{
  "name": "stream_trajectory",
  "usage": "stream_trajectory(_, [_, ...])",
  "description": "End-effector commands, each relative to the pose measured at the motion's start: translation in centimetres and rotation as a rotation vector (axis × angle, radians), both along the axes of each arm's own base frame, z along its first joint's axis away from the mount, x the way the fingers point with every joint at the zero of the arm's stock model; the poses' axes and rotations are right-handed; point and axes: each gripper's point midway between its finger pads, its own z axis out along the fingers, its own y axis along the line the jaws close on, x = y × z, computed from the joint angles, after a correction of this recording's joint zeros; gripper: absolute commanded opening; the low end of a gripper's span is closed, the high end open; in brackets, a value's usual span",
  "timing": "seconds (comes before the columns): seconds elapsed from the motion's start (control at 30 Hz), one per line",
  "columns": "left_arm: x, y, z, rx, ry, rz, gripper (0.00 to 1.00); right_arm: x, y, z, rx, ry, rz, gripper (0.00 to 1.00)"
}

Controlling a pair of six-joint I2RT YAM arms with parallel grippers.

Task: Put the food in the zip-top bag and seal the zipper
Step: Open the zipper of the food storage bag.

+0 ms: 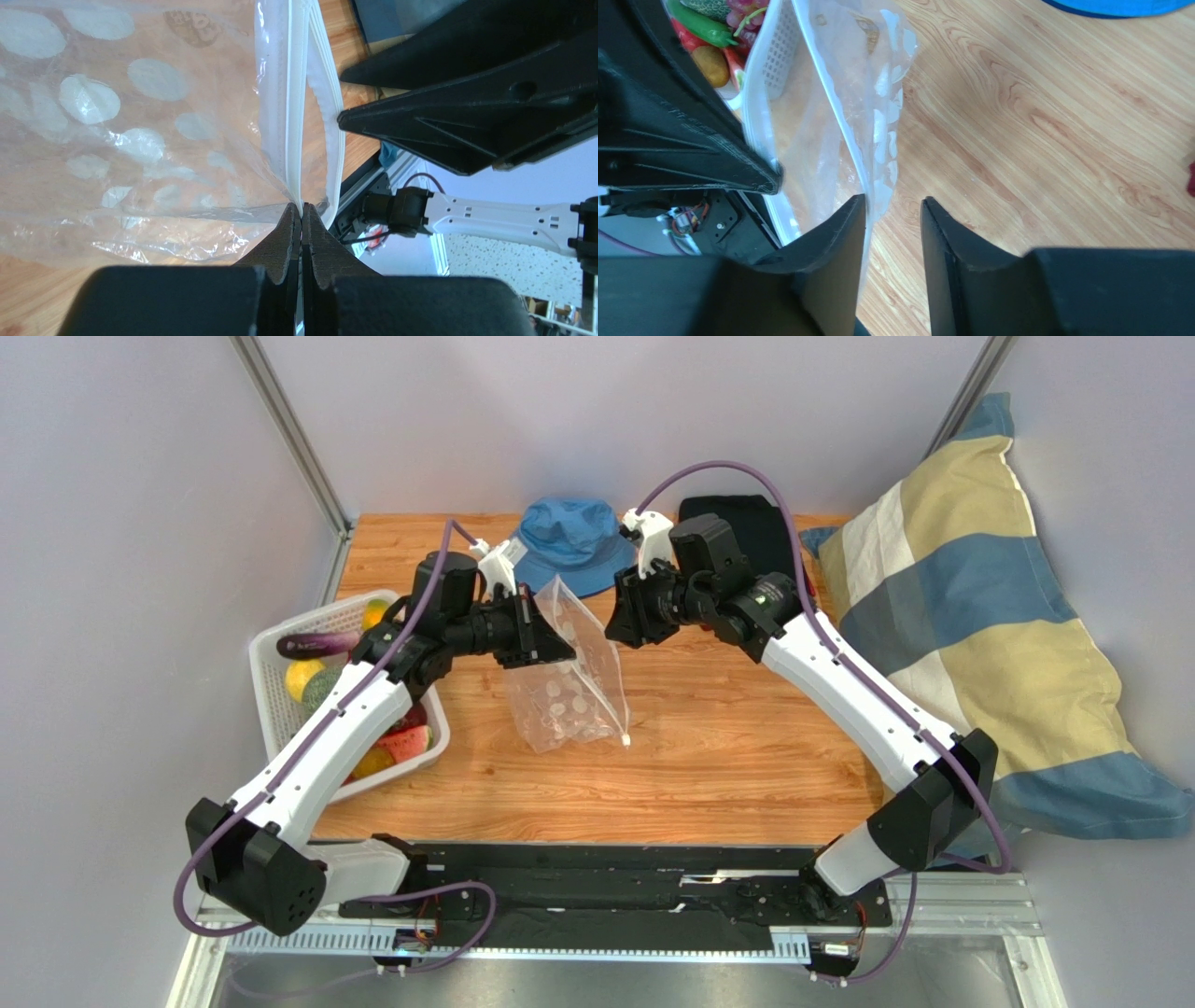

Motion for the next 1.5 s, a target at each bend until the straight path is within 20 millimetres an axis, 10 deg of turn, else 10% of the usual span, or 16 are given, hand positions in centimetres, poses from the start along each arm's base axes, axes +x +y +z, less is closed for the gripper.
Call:
stream_trajectory(0.0, [-1.6,0.4,2.6,-0.026,-0.079,-0.052,0.00,0.2,-0.3,0.9,0.012,-0.028,-0.010,0.47])
stream_trajectory(0.3, [-0.7,-0.5,3.2,-0.077,-0.048,-0.039,0.00,-2.1,2.2,1.0,0.041,-0.046,0.105,0.65])
stream_trajectory(0.4, [-0.3,-0.5,4.6,-0.123,-0.068,-0.033,0.00,-2.4,1.9,-0.5,0.001,-0.035,0.118,0.54])
stream_trajectory(0.57, [-0.1,1.5,5.6,-0.168,-0.058,-0.037,0.00,-1.2,-0.9,-2.3,-0.054,0.009,0.042,0.01])
stream_trajectory(0.9, [2.2,13.0,-3.2,0.484,-0.155,0.106,0.00,-2.6,-5.6,-0.2,0.004,0.093,-0.026,0.00])
stream_trajectory(1.23, [3.1,10.5,-5.3,0.410,-0.162,-0.053,0.00,-3.9,-0.9,-2.6,0.013,0.165,0.104,0.00])
stream_trajectory(1.47, [4.2,12.4,-6.7,0.509,-0.235,-0.059,0.11,-2.5,0.2,-4.4,0.017,0.236,0.042,0.00])
